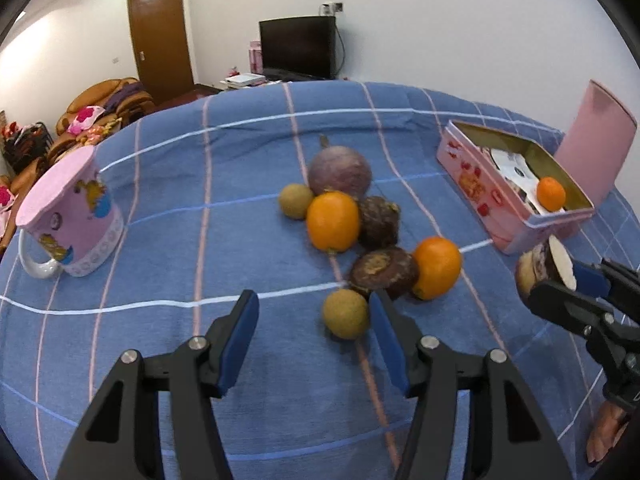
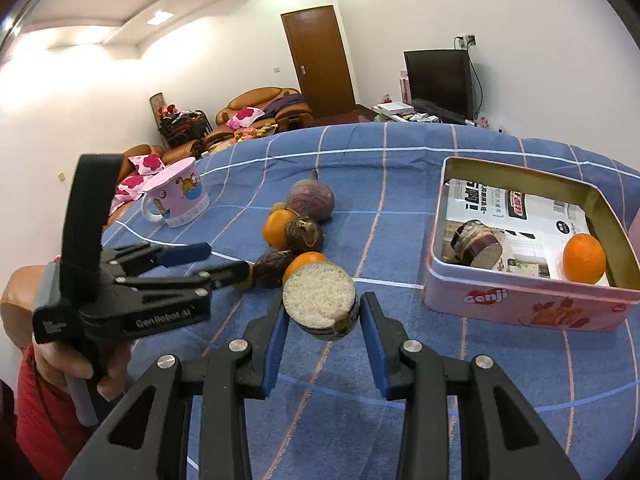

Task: Organize fruits
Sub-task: 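Grasp the white-topped round jar with the right tool, then grasp the small green round fruit with the left tool while the right tool carries the jar to the tin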

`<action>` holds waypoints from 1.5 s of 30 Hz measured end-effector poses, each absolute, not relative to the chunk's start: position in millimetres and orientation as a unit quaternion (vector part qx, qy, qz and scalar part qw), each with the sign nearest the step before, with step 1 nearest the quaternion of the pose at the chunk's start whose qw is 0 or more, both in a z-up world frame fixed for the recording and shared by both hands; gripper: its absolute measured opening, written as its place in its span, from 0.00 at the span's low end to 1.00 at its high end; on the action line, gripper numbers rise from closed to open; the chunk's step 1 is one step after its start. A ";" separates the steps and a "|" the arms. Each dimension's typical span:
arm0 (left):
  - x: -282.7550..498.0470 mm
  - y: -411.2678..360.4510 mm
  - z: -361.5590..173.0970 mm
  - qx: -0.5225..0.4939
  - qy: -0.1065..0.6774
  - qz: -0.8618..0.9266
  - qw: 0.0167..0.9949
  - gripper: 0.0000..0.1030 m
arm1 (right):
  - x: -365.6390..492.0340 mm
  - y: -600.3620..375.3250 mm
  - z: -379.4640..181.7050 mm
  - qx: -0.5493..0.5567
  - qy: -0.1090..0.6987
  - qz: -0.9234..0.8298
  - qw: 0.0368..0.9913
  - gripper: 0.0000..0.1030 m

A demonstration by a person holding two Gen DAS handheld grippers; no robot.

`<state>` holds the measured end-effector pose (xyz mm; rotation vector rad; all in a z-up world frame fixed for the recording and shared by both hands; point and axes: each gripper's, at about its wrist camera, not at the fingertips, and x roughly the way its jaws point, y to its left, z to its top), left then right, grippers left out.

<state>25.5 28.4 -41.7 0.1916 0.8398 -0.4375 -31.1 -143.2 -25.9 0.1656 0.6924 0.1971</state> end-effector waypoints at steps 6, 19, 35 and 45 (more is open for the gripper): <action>23.2 16.1 -50.3 0.099 0.421 -0.236 0.870 0.34 | -31.8 -146.9 -25.4 0.092 0.337 0.094 0.932 0.37; 25.7 14.8 -52.1 0.091 0.409 -0.218 0.881 0.27 | -33.1 -148.1 -22.7 0.091 0.326 0.082 0.937 0.37; -0.8 11.5 -15.4 0.037 0.305 -0.166 0.937 0.27 | -40.1 -192.6 0.6 0.041 0.252 0.027 0.966 0.37; -9.7 -46.2 0.0 0.020 0.286 -0.193 0.939 0.27 | -39.1 -265.5 6.4 0.060 0.239 -0.036 0.968 0.37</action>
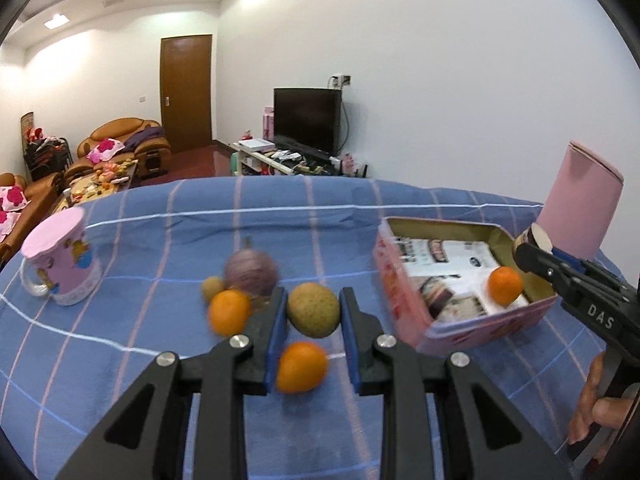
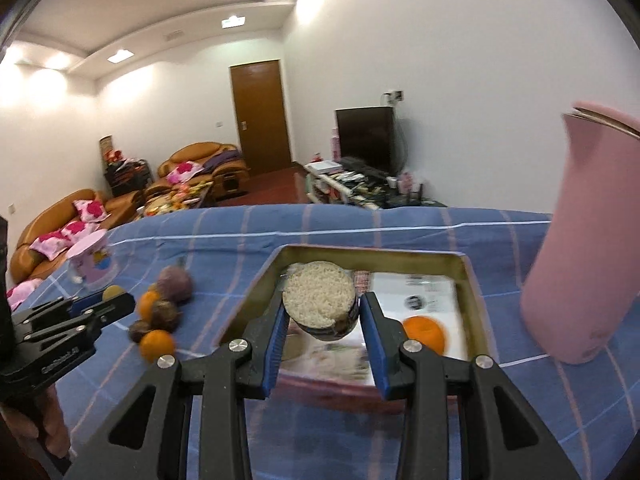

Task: Organize fruits
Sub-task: 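Grasp the small green round fruit with the left tool while the right tool carries the jar to the tin, then lower and release the green fruit with the left tool while the right tool releases the jar into the tin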

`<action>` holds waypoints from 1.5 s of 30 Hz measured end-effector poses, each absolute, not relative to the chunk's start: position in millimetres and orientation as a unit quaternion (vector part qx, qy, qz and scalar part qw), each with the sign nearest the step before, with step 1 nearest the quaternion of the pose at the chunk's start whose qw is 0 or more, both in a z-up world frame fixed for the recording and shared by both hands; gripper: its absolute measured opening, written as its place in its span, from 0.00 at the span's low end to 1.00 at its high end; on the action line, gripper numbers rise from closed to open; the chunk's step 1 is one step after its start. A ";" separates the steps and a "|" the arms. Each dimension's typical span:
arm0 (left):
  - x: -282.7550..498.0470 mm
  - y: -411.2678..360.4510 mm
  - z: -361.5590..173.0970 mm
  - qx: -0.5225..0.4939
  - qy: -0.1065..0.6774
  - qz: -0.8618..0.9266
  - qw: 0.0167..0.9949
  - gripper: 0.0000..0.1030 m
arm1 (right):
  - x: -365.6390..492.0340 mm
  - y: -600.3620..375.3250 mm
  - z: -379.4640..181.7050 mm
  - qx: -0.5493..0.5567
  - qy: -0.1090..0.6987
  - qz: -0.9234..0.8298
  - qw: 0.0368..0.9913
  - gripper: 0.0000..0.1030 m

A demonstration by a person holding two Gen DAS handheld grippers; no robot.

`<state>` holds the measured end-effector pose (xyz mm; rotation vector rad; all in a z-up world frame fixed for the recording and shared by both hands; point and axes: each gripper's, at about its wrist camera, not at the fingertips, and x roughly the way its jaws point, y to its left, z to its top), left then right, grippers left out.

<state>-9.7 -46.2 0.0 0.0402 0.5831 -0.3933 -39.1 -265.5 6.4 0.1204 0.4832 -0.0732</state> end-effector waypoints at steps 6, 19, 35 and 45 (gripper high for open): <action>-6.4 -93.8 6.0 0.025 0.283 -0.215 0.934 0.27 | -39.7 -308.9 5.4 0.078 0.236 -0.069 0.966 0.37; 4.4 -193.1 -12.1 0.059 0.315 -0.224 0.920 0.27 | -7.1 -348.5 -12.5 0.084 0.279 -0.076 0.954 0.37; 11.0 -207.4 -25.9 0.082 0.332 -0.215 0.915 0.27 | 13.3 -344.5 -25.9 0.091 0.315 -0.037 0.944 0.38; 5.7 -205.9 -23.0 0.086 0.319 -0.207 0.921 0.54 | 11.5 -342.6 -26.3 0.108 0.315 -0.015 0.943 0.40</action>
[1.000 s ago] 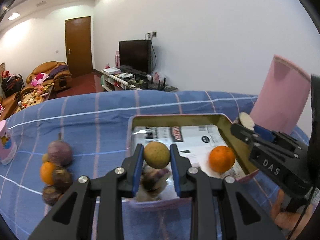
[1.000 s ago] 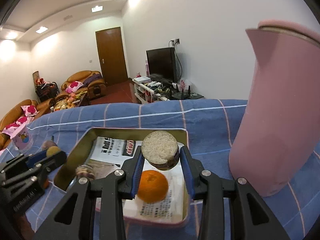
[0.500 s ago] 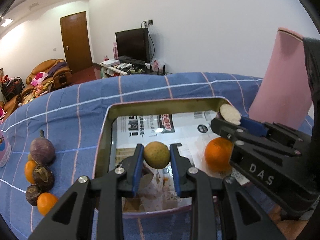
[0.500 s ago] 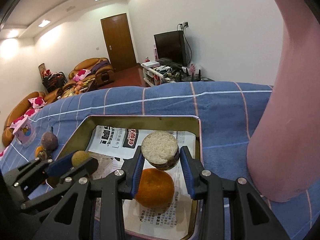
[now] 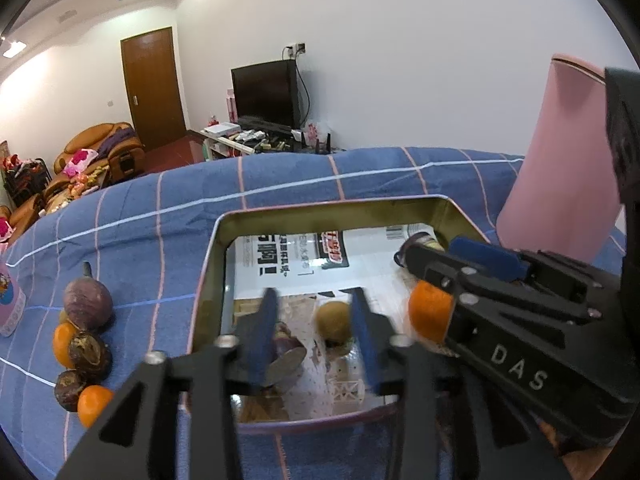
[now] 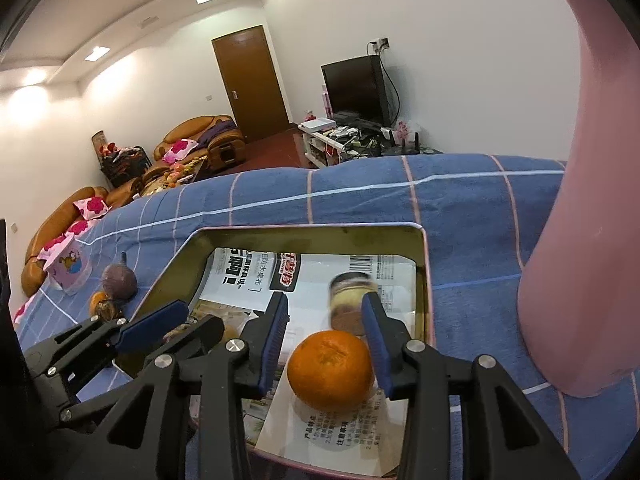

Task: Organize fruits
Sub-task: 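Lower and release the green fruit with the left tool while the right tool releases the jar into the tin, then withdraw both open tools from the tin back toward the fruit pile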

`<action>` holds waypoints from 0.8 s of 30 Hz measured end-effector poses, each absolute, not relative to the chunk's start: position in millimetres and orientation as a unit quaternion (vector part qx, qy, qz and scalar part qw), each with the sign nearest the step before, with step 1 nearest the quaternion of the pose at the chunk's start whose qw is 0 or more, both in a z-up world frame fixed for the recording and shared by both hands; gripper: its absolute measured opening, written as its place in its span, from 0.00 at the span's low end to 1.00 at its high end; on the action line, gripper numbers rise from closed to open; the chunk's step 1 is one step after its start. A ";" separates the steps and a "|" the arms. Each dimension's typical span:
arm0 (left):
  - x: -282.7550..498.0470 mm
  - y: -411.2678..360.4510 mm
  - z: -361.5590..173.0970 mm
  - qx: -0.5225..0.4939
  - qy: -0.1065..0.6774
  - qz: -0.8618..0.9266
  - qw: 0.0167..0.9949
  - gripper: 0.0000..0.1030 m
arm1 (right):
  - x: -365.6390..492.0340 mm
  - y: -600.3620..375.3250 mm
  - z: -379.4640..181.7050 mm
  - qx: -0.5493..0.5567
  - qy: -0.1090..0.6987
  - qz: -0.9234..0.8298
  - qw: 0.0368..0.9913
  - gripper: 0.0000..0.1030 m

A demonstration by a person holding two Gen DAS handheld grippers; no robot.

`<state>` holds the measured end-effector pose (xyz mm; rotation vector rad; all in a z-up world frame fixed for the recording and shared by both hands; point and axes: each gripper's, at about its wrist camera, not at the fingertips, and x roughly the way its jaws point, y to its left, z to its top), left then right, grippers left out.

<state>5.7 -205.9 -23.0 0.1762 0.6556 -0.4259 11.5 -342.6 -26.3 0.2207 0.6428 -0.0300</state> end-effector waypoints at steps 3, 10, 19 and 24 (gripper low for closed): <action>-3.7 -198.1 -15.7 0.074 0.285 -0.198 0.935 0.86 | 4.0 -342.2 -18.9 0.102 0.289 -0.031 0.951 0.40; -22.4 -182.5 -0.5 0.067 0.210 -0.170 0.961 1.00 | -23.1 -355.5 -2.3 0.127 0.194 -0.089 0.969 0.76; -19.4 -172.2 -2.5 0.073 0.202 -0.138 0.967 1.00 | -34.8 -349.1 1.7 0.109 0.167 -0.113 0.973 0.76; -22.5 -163.2 -5.2 0.078 0.198 -0.128 0.969 1.00 | -43.5 -348.0 2.5 0.113 0.157 -0.119 0.974 0.76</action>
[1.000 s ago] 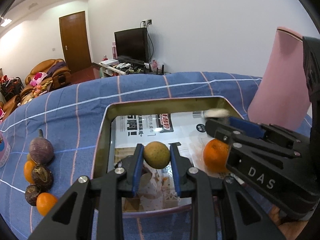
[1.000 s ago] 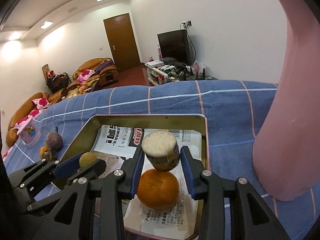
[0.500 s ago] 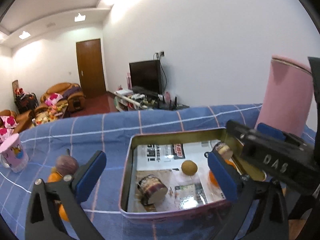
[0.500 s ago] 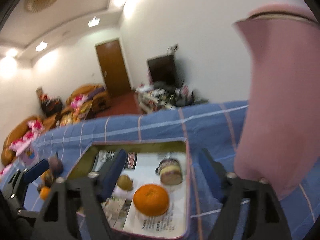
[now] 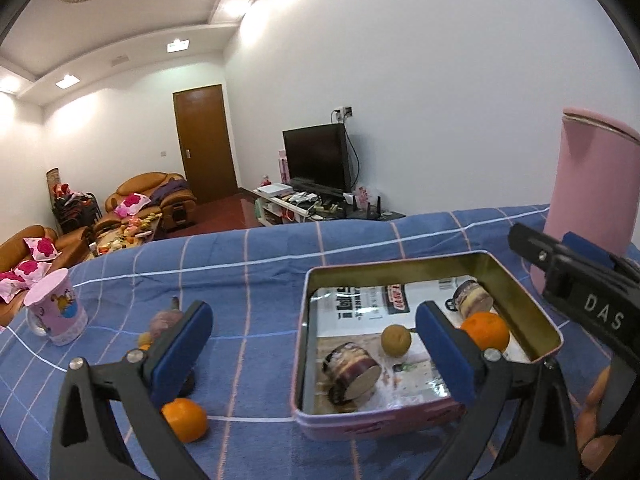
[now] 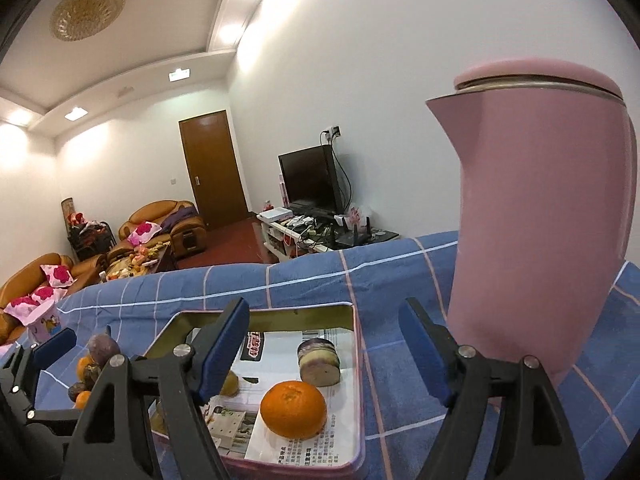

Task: Organize fruits
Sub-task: 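Withdraw both open tools from the tin back toward the fruit pile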

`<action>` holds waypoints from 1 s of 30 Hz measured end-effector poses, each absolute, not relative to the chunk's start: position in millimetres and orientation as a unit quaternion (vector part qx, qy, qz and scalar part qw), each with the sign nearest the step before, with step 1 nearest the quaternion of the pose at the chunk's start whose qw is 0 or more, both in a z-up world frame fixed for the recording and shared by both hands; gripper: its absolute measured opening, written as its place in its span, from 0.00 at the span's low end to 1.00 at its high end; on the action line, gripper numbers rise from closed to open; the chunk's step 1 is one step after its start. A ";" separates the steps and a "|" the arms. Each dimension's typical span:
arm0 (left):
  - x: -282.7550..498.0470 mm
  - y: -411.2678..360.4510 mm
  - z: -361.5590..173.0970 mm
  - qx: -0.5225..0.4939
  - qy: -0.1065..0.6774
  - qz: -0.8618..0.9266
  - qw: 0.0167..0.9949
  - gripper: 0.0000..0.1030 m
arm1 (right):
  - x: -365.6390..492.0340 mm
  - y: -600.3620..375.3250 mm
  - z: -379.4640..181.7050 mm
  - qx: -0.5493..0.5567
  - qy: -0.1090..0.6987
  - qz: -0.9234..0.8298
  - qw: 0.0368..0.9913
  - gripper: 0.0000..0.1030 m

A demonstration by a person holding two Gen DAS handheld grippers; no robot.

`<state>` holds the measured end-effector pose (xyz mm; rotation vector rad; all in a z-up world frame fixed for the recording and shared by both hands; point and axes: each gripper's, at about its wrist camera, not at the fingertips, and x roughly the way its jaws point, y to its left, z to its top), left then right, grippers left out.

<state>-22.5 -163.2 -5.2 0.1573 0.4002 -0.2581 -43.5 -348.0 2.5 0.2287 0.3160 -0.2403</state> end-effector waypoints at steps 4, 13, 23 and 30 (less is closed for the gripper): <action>-24.2 -154.9 -5.4 0.078 0.198 -0.119 0.970 1.00 | -46.3 -345.7 1.5 0.119 0.160 -0.123 0.972 0.76; -23.8 -137.4 -6.1 0.075 0.204 -0.114 0.969 1.00 | -57.3 -327.1 0.4 0.130 0.165 -0.123 0.970 0.76; -24.4 -112.9 -7.0 0.064 0.214 -0.107 0.969 1.00 | -68.1 -301.2 0.3 0.133 0.166 -0.120 0.970 0.76; -18.7 -93.8 -9.1 0.057 0.225 -0.096 0.968 1.00 | -69.1 -286.1 -0.5 0.135 0.167 -0.117 0.970 0.76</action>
